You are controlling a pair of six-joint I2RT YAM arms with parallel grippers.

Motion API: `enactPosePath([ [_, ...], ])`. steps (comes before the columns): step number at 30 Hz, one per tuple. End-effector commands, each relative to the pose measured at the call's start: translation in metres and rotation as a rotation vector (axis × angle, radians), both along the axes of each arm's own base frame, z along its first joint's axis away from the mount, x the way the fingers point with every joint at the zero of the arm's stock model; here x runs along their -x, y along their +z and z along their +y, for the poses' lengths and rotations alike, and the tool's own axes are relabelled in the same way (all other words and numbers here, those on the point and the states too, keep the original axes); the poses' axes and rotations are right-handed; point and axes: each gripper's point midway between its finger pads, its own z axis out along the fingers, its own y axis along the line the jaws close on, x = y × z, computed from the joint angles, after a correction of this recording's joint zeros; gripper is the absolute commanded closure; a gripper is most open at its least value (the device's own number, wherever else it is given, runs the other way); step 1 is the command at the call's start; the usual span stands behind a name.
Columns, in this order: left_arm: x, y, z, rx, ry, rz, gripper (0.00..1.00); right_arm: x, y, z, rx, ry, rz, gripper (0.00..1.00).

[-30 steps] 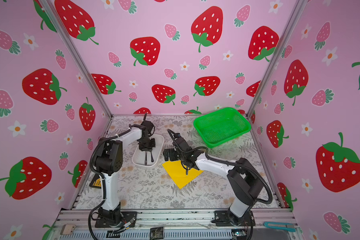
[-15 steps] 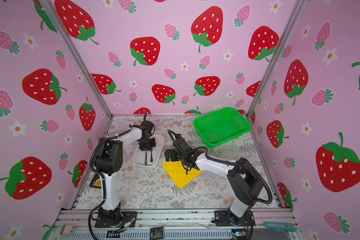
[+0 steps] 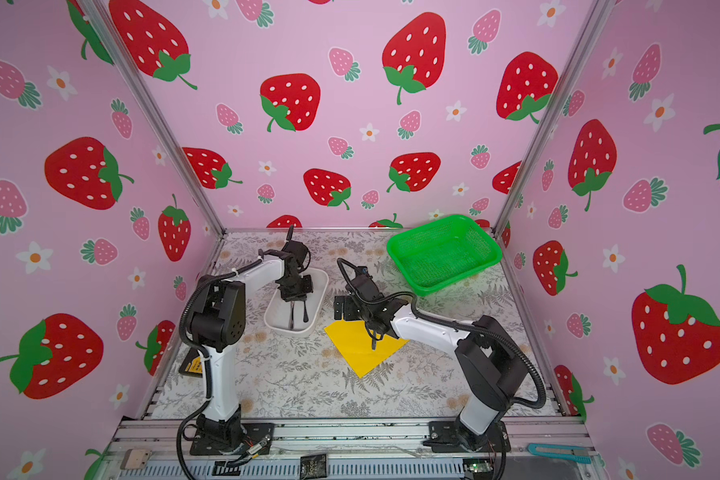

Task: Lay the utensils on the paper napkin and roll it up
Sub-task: 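Lift the spoon from the tray and carry it over the napkin with the left gripper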

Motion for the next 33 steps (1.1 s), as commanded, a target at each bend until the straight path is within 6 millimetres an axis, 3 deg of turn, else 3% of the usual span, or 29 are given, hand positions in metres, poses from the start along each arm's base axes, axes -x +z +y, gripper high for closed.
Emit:
enactPosePath([
  [1, 0.027, -0.052, 0.005, -0.041, -0.015, 0.127, 0.98, -0.009, 0.024, -0.007, -0.028, -0.066, -0.042, 0.00],
  [8, 0.025, -0.054, 0.002, -0.028, -0.025, 0.127, 1.00, -0.010, 0.027, -0.009, -0.035, -0.082, -0.043, 0.00],
  [22, 0.016, -0.021, 0.004, -0.031, -0.003, 0.064, 1.00, 0.003, 0.014, -0.025, -0.023, -0.054, -0.026, 0.00],
  [33, 0.019, 0.013, 0.011, -0.056, 0.003, 0.021, 1.00, 0.006, 0.015, -0.021, -0.121, 0.000, -0.012, 0.00],
])
